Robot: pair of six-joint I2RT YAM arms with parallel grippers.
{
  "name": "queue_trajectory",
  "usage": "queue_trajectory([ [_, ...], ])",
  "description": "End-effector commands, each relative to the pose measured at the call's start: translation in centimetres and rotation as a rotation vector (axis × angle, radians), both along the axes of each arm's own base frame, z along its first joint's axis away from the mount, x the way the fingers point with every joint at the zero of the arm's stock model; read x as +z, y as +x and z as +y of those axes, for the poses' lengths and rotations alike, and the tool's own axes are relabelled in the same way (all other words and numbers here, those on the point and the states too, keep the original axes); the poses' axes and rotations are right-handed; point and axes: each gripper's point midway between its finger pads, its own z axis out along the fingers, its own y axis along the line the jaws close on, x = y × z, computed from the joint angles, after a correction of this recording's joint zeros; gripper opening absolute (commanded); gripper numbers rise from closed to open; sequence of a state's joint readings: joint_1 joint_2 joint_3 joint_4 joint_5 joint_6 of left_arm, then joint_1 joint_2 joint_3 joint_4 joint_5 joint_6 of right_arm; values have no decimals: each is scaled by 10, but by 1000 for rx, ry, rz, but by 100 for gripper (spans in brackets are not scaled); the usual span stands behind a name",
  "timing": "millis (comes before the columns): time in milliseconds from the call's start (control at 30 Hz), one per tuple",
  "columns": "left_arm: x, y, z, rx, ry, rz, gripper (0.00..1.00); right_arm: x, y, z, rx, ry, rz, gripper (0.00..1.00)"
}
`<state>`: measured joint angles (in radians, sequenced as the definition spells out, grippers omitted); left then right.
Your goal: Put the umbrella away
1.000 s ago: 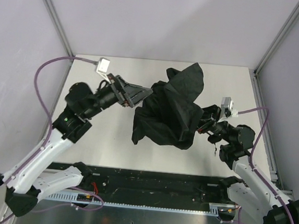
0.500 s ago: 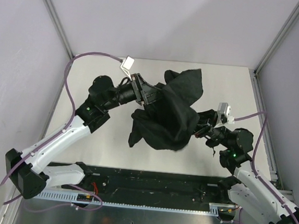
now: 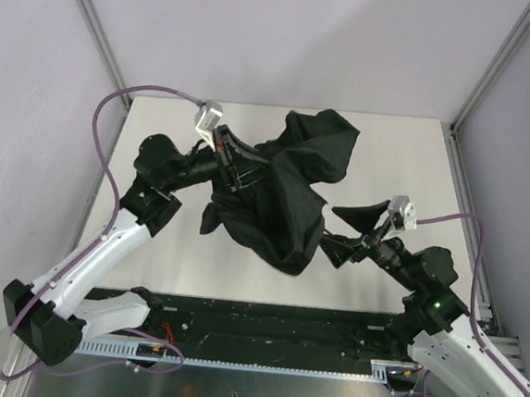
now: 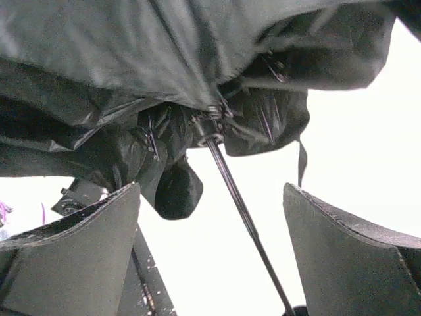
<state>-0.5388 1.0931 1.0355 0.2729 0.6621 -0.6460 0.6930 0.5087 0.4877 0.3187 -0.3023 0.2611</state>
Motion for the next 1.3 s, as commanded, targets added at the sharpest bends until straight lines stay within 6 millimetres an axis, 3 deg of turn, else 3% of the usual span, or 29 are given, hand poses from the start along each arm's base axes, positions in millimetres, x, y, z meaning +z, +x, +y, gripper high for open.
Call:
queue_trajectory([
  [0, 41, -40, 13, -76, 4, -472, 0, -2, -18, -19, -18, -1, 139, 93],
  [100, 37, -51, 7, -173, 24, -538, 0, 13, -34, -23, 22, 27, 158, 96],
  [200, 32, -58, 1, -253, 36, -555, 0, 33, -35, -20, 41, 39, 181, 91],
  [367, 32, -60, -5, -275, 35, -557, 0, 54, -30, 6, 140, -18, 233, 74],
  [433, 33, -59, -6, -276, 31, -547, 0, 58, -30, 16, 185, -13, 247, 72],
  [567, 40, -67, -13, -308, 14, -539, 0, 52, -19, 36, 230, -23, 270, 64],
  [733, 53, -91, -20, -390, -19, -547, 0, 33, 8, 49, 127, -71, 258, 51],
  [900, 53, -115, -31, -491, -37, -547, 0, 36, 15, 55, 103, -55, 236, 43],
  [1000, 48, -118, -34, -520, -30, -540, 0, 33, 7, 49, 114, -90, 232, 55],
  [1067, 46, -120, -32, -530, -26, -556, 0, 20, -3, 37, 111, -159, 235, 68],
  [1200, 41, -113, -25, -523, -8, -570, 0, 3, -28, 1, 69, -258, 256, 93],
  [1267, 39, -107, -22, -518, 3, -563, 0, 0, -37, -21, 11, -277, 285, 98],
])
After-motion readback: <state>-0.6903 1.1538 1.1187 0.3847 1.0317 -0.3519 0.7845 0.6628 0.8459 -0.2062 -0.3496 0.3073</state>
